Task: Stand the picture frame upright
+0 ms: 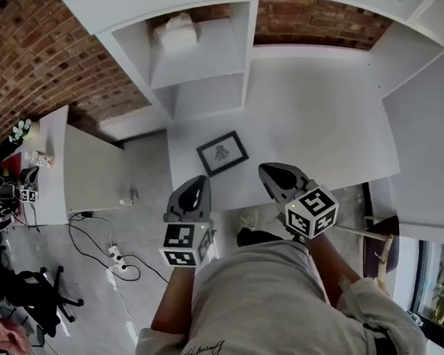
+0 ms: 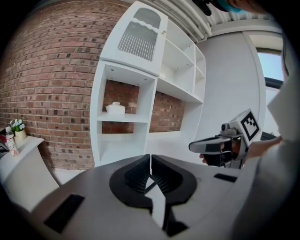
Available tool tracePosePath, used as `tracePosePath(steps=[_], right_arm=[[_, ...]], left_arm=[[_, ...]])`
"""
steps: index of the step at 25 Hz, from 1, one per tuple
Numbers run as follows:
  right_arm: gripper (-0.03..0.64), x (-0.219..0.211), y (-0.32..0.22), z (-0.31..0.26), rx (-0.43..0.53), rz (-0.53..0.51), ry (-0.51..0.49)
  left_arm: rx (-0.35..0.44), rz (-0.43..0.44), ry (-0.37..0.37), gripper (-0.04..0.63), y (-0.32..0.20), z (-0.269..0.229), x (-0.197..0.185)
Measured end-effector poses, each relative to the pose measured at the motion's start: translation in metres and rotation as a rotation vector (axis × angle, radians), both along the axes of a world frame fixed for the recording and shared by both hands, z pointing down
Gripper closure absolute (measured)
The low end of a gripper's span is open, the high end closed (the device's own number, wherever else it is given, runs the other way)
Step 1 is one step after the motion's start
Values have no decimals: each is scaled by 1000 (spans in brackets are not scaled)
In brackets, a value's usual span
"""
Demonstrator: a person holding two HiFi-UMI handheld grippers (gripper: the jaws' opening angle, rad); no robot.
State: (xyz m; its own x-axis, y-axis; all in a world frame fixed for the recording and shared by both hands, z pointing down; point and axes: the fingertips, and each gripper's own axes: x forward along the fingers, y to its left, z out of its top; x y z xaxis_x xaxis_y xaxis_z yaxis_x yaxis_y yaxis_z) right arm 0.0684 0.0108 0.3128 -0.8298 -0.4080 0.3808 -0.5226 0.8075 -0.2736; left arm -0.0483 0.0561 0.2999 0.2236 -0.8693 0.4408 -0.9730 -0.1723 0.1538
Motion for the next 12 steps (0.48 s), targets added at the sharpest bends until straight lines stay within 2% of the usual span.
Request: tracePosePath(steps=[8,12], right_arm=[[589,6,-37,12,-23,-53,10],[589,8,-41,19,-36,-55,17]], left_arm=[[-30,-53,-4,574,-30,12,7],[-49,-48,6,574,-29,21,12]])
